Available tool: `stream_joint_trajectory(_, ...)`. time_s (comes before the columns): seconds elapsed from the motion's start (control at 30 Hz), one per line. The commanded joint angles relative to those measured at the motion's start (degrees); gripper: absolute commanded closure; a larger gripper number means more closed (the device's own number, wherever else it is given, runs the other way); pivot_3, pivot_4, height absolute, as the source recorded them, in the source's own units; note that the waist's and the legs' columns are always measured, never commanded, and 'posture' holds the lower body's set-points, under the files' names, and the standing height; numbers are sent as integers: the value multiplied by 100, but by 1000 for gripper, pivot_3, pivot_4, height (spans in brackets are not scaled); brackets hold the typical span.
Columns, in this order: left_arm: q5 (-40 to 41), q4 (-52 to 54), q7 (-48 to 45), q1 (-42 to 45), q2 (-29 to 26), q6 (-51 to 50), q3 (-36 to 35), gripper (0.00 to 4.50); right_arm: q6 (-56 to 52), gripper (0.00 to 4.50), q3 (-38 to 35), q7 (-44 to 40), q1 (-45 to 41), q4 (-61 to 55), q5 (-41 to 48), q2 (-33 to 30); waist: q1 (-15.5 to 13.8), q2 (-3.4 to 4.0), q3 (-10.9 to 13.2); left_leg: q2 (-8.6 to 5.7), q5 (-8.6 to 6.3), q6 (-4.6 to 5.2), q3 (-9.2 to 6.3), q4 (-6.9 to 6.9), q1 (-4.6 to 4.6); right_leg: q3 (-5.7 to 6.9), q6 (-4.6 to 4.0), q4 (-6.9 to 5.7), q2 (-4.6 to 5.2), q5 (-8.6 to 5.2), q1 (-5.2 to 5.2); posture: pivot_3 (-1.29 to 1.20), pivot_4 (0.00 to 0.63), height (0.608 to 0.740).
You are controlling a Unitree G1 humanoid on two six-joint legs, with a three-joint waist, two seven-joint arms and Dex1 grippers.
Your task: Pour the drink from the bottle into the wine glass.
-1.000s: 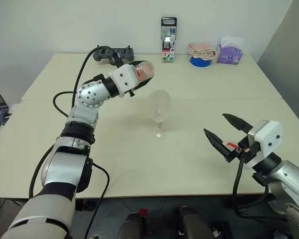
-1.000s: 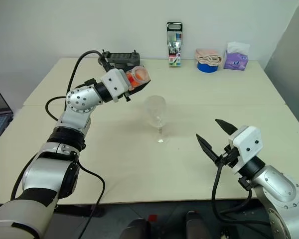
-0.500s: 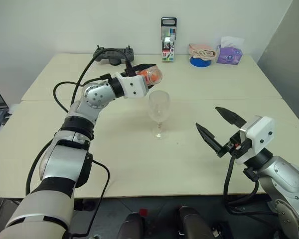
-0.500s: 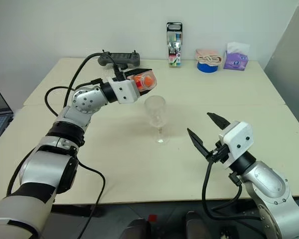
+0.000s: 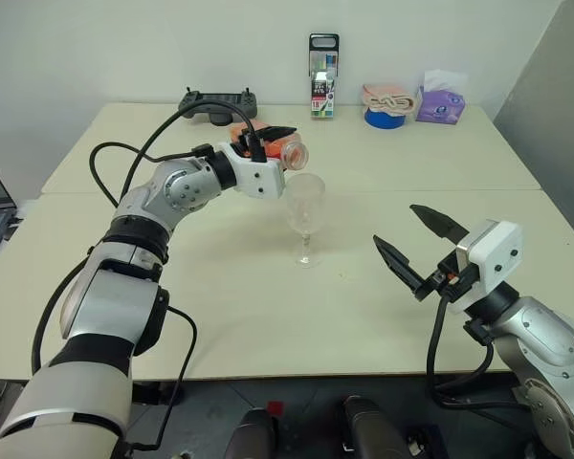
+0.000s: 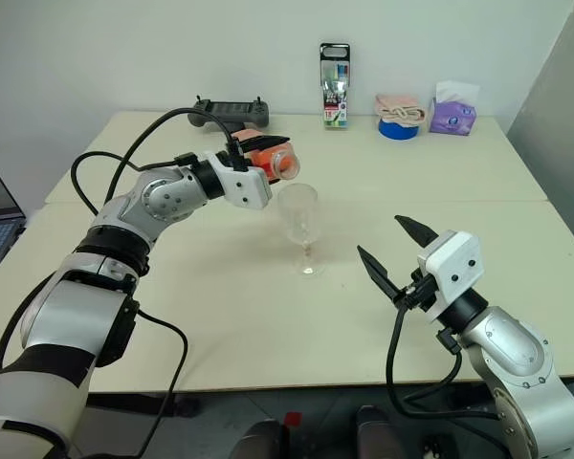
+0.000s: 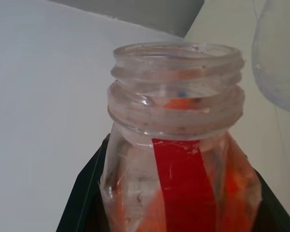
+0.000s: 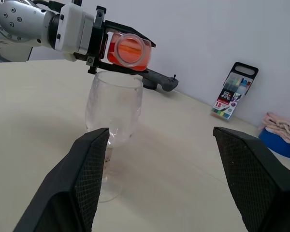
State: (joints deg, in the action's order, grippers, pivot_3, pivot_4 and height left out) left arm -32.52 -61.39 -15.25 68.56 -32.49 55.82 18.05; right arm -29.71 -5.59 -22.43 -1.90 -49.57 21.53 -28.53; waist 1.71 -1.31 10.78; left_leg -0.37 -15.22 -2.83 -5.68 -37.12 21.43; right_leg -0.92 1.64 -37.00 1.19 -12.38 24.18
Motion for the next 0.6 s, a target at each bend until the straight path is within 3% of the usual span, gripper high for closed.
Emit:
stream_joint_trajectory(0.03, -339, 79, 509, 349, -224, 207, 132, 2741, 24, 815, -134, 12, -85, -91, 38, -53, 2, 0, 0, 0, 0, 0, 0, -1, 0, 0, 0, 0, 0, 0, 0, 0, 150, 740)
stream_joint_trajectory(0.6, -1271, -16, 1816, 691, -429, 288, 719, 2767, -71, 815, -54, 39, -274, -50, 22, -62, 2, 0, 0, 0, 0, 0, 2, 0, -1, 0, 1, -2, 1, 0, 0, 0, 150, 740)
